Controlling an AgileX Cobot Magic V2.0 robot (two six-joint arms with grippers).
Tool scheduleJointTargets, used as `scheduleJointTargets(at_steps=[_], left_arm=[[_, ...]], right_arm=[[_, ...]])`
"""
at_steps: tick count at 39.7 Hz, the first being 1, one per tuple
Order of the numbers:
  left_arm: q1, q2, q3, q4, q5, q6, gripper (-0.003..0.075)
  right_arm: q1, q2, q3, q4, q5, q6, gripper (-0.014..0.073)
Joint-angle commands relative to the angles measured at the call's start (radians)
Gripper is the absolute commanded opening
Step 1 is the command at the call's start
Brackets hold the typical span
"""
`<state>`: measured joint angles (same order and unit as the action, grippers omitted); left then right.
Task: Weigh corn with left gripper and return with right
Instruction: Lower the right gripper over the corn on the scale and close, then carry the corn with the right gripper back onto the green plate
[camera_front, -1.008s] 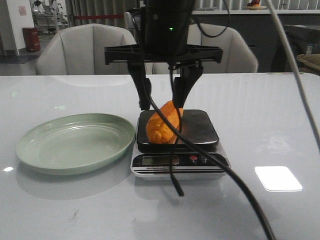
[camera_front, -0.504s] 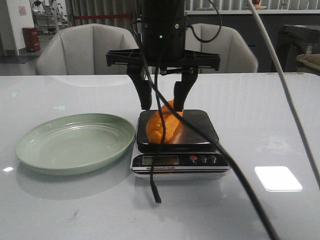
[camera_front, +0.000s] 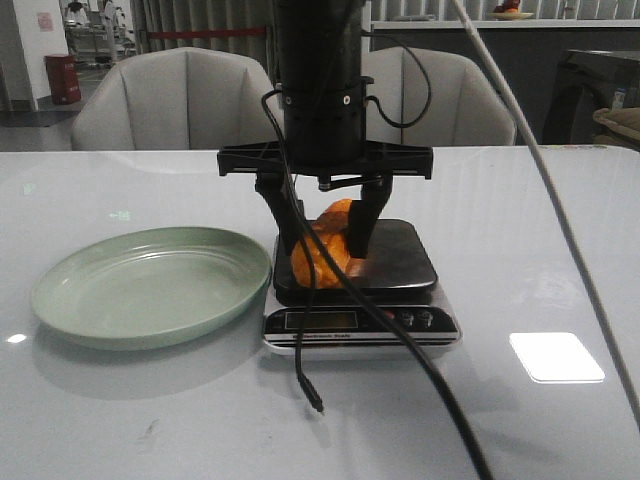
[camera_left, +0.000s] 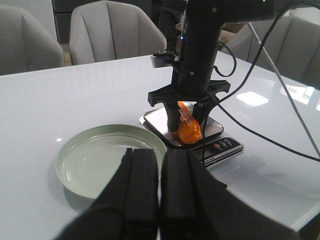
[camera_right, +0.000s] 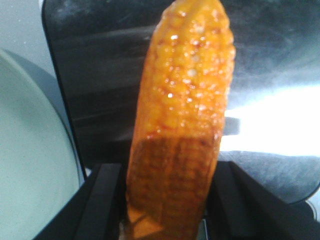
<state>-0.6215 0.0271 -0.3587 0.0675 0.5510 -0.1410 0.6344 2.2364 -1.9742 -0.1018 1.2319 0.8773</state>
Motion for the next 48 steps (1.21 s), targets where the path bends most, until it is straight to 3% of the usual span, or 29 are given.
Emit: scheduleJointTargets(at_steps=[1, 8, 13, 20, 30, 32, 41, 48], left_arm=[[-0.003, 0.011, -0.024, 0.004, -0.073, -0.002, 0.0113], [-0.003, 0.011, -0.024, 0.004, -0.073, -0.002, 0.0113], [-0.003, 0.011, -0.024, 0.004, -0.073, -0.002, 0.0113], [-0.003, 0.011, -0.024, 0.004, -0.073, -0.002, 0.0113], [-0.003, 0.011, -0.024, 0.004, -0.073, -0.002, 0.0113], [-0.003, 0.011, -0.024, 0.004, -0.073, -0.002, 0.0113], [-0.003, 0.011, -0.024, 0.004, -0.073, -0.002, 0.0113], [-0.003, 0.011, -0.024, 0.004, -0.073, -0.002, 0.0113]], right_arm=[[-0.008, -0.043, -0.023, -0.014, 0.049, -0.017, 0.0398], [0.001, -0.046, -0.063, -0.009, 0.046, -0.063, 0.0272], [0.041, -0.048, -0.139, 0.015, 0.026, -0.127, 0.0269], [0.119, -0.044, -0.182, 0.135, -0.13, -0.21, 0.0269], [0.169, 0.014, -0.182, 0.16, -0.217, -0.209, 0.0274], [0.173, 0.028, -0.182, 0.17, -0.229, -0.209, 0.0293], [0.179, 0.047, -0.182, 0.205, -0.306, -0.209, 0.0547], [0.155, 0.045, -0.233, 0.203, -0.274, -0.212, 0.0592]])
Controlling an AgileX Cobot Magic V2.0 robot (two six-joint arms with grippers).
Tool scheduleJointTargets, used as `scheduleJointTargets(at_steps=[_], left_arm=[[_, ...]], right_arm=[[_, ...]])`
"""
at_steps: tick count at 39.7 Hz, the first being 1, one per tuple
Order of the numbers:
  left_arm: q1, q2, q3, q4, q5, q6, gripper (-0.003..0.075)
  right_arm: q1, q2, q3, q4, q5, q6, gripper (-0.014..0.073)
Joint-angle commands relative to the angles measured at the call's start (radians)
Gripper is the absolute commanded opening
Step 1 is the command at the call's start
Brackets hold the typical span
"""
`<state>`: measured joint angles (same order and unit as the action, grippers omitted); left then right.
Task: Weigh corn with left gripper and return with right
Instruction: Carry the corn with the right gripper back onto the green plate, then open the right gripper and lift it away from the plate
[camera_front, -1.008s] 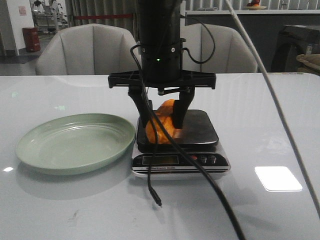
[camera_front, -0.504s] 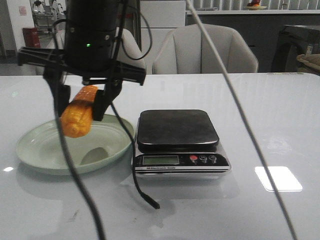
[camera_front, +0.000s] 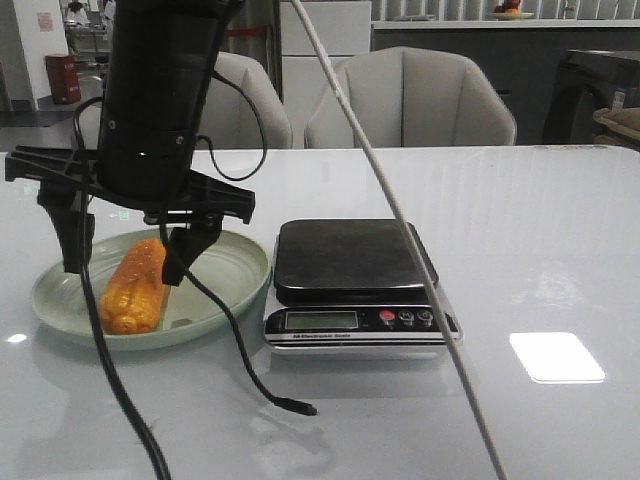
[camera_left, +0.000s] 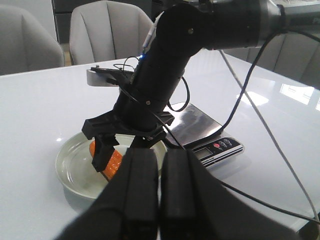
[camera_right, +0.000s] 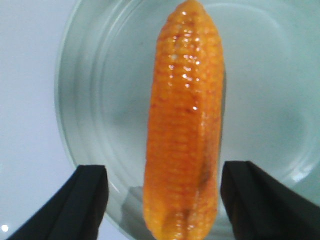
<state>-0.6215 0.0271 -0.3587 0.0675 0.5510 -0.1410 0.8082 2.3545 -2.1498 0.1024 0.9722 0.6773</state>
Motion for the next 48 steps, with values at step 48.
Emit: scheduleJointTargets(at_steps=[48], left_arm=[[-0.003, 0.011, -0.024, 0.004, -0.073, -0.002, 0.0113]], right_arm=[[-0.359, -0.886, 0.438, 0.003, 0.066, -0.697, 0.0585]])
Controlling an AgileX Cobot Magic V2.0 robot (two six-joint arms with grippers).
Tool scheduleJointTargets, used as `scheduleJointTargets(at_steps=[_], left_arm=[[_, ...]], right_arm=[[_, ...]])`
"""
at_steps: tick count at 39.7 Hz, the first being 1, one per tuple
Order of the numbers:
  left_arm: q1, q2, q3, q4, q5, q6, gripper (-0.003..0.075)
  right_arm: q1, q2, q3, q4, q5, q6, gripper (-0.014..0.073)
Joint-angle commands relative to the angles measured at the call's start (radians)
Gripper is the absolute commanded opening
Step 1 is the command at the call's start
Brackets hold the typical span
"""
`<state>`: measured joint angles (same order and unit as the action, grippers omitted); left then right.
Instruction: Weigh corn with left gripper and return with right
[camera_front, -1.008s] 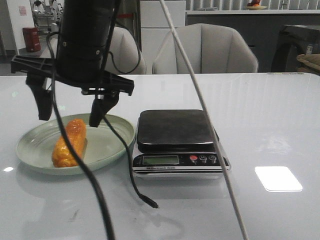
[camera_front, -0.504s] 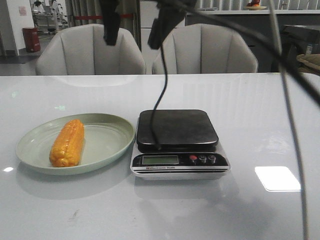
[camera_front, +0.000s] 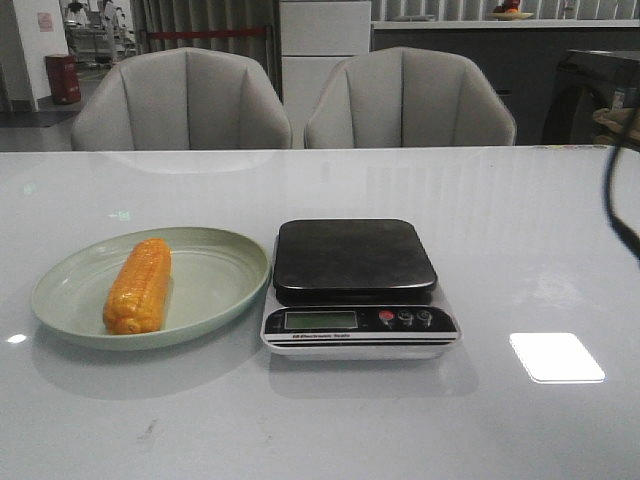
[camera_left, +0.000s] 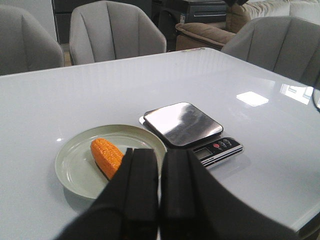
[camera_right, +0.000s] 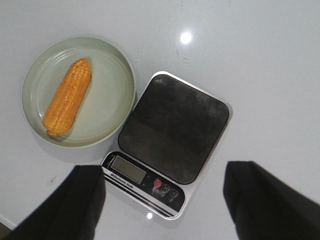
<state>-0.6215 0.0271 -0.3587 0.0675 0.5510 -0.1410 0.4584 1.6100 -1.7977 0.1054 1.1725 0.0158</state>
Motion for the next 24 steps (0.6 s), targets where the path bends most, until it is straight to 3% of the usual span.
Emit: scheduleJointTargets(at_steps=[1, 14, 24], left_arm=[[-0.003, 0.011, -0.024, 0.004, -0.073, -0.002, 0.0113], [-0.003, 0.011, -0.024, 0.004, -0.073, -0.002, 0.0113], [-0.003, 0.011, -0.024, 0.004, -0.073, -0.002, 0.0113]], right_arm=[[-0.009, -0.171, 0.137, 0.0, -0.162, -0.04, 0.0585], [-0.009, -0.632, 0.719, -0.001, -0.582, -0.043, 0.0585], [-0.009, -0.953, 1.047, -0.001, -0.77, -0.043, 0.0585]])
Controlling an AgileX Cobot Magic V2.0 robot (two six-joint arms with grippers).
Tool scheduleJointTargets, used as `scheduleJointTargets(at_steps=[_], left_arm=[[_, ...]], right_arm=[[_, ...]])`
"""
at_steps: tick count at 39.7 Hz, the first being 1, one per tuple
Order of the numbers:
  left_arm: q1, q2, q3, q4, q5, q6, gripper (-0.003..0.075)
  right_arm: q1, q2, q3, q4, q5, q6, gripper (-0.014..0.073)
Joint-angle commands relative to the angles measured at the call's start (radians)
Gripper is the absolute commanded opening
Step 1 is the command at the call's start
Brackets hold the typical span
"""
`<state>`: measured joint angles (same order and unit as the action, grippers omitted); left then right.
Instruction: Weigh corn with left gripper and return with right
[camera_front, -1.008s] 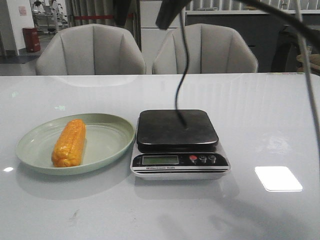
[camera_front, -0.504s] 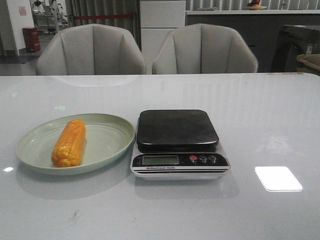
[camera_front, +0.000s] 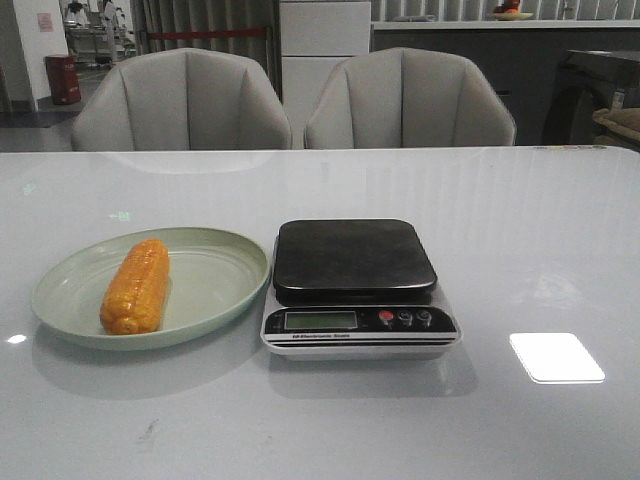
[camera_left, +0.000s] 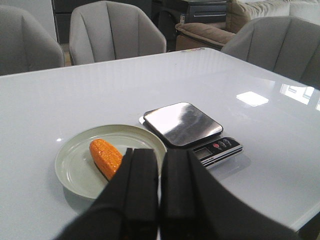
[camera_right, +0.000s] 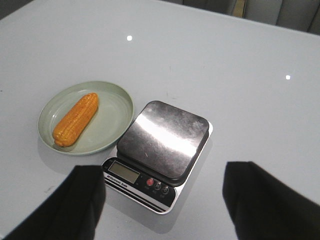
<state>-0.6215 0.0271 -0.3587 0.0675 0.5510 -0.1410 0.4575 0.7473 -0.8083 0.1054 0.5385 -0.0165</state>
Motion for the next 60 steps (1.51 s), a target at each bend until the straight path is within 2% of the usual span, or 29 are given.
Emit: scheduleJointTargets(at_steps=[1, 7, 16, 28, 38, 41, 43, 47, 48, 51, 60], left_arm=[[-0.003, 0.011, -0.024, 0.004, -0.073, -0.002, 0.0113], [-0.003, 0.011, -0.024, 0.004, -0.073, -0.002, 0.0113], [-0.003, 0.011, -0.024, 0.004, -0.073, -0.002, 0.0113], [-0.003, 0.011, -0.024, 0.004, -0.073, -0.002, 0.0113], [-0.003, 0.011, -0.024, 0.004, -0.073, -0.002, 0.0113], [-0.003, 0.011, -0.024, 0.004, -0.073, -0.002, 0.0113], [-0.003, 0.011, -0.024, 0.004, -0.073, -0.002, 0.0113], [-0.003, 0.011, -0.024, 0.004, -0.073, -0.002, 0.0113], [-0.003, 0.011, -0.024, 0.004, -0.073, -0.002, 0.0113], [-0.003, 0.011, -0.024, 0.004, -0.075, -0.002, 0.0113], [-0.003, 0.011, -0.024, 0.004, -0.077, -0.002, 0.0113]], right_arm=[[-0.008, -0.133, 0.092, -0.001, -0.151, -0.011, 0.0585], [-0.008, -0.306, 0.257, -0.007, -0.198, -0.011, 0.0585], [-0.008, -0.505, 0.41, -0.008, -0.238, -0.011, 0.0585], [-0.008, -0.518, 0.498, -0.008, -0.292, -0.011, 0.0585], [-0.008, -0.518, 0.502, -0.008, -0.318, -0.011, 0.0577], [-0.008, -0.518, 0.502, -0.008, -0.32, -0.011, 0.0504], [-0.008, -0.518, 0.502, -0.008, -0.317, -0.011, 0.0413], [-0.008, -0.518, 0.502, -0.008, -0.307, -0.011, 0.0153], [-0.008, -0.518, 0.502, -0.007, -0.304, -0.011, 0.0115], [-0.008, -0.518, 0.502, -0.006, -0.302, -0.01, 0.0159], [-0.008, -0.518, 0.502, 0.007, -0.302, -0.005, 0.0155]])
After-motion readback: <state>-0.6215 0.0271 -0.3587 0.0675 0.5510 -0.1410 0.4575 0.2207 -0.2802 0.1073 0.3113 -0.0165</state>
